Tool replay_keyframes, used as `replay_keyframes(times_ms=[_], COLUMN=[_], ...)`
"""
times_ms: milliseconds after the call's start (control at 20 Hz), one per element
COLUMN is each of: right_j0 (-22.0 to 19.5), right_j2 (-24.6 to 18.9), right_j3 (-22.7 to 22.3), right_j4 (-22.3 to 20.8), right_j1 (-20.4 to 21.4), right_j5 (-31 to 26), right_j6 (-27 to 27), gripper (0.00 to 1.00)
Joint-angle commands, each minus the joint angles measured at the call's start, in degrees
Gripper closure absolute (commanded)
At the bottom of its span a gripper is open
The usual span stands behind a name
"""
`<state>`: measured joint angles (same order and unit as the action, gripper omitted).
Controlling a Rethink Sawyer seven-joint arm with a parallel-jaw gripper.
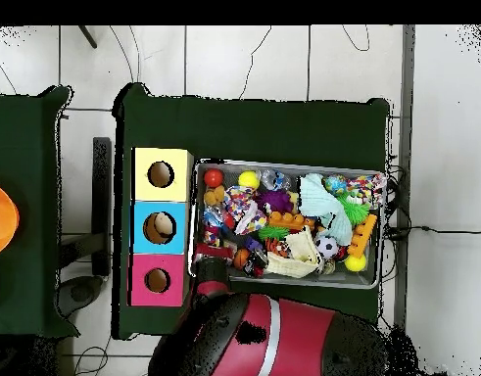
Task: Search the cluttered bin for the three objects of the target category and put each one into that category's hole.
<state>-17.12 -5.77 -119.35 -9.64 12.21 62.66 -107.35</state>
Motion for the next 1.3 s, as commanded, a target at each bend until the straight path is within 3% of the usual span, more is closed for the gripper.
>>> replay_keyframes(times_ms=[50, 1300], right_j0=[0.0, 0.9], right_j2=[0.8, 1.3], right_j3=[8.3, 11.8], right_j4=[0.6, -0.6], right_j1=[-5.5, -9.7], right_j5=[-0.3, 8.2], right_j6=[-10.0, -9.3], gripper=[0.0, 0.0])
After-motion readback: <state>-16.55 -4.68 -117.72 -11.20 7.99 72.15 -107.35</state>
